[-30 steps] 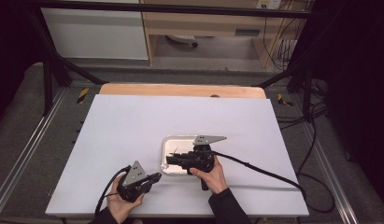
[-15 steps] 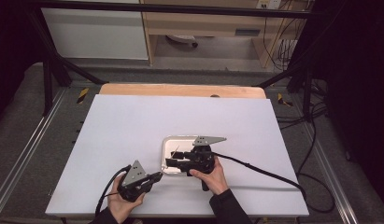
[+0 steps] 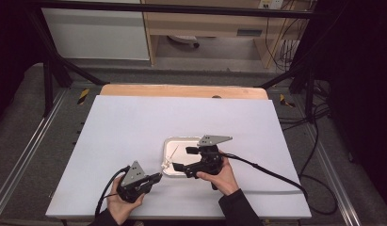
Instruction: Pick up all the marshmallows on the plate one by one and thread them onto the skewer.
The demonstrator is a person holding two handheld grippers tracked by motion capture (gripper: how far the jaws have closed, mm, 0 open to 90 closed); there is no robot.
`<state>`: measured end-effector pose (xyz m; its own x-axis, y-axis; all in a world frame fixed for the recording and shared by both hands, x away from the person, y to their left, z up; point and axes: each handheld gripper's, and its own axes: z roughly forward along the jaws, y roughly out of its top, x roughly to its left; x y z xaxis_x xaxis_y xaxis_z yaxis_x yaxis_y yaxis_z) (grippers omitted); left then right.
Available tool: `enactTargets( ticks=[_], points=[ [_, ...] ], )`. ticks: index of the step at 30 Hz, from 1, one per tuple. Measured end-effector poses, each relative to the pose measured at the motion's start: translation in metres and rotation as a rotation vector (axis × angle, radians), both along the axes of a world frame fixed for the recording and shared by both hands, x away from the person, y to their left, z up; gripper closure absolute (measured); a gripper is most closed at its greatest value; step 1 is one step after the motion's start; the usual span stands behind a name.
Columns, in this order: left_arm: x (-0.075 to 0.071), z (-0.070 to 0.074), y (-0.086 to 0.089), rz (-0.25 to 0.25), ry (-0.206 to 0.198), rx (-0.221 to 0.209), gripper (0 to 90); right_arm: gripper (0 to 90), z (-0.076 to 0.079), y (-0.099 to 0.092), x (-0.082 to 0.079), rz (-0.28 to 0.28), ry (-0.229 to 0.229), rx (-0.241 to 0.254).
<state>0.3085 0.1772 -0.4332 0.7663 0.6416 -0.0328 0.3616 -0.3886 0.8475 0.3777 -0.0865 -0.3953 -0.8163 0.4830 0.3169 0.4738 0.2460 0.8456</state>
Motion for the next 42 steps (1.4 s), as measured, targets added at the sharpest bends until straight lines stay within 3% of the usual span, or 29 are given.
enactTargets(
  ticks=[5,9,18,28,35,39,42],
  points=[
    [0.000,0.000,0.002,0.006,0.008,-0.006,88.5,6.9,-0.002,-0.004,0.002,-0.023,-0.021,-0.084],
    [0.001,0.000,0.004,0.011,0.013,-0.009,88.5,6.9,-0.004,-0.008,0.004,-0.040,-0.021,-0.107],
    [0.001,0.000,0.005,0.014,0.022,-0.015,88.5,6.4,-0.014,-0.013,0.013,-0.085,-0.040,-0.221],
    [0.002,-0.001,0.006,0.015,0.031,-0.016,88.4,7.8,-0.026,-0.009,0.020,-0.092,-0.047,-0.290],
    [0.003,-0.001,0.007,0.017,0.039,-0.021,88.4,14.8,-0.038,-0.006,0.023,-0.069,-0.050,-0.338],
    [0.003,-0.001,0.007,0.016,0.041,-0.022,88.4,23.1,-0.042,-0.004,0.025,-0.045,-0.036,-0.338],
    [0.003,-0.001,0.007,0.016,0.043,-0.023,88.4,31.7,-0.045,-0.002,0.024,-0.038,-0.063,-0.335]
  ],
)
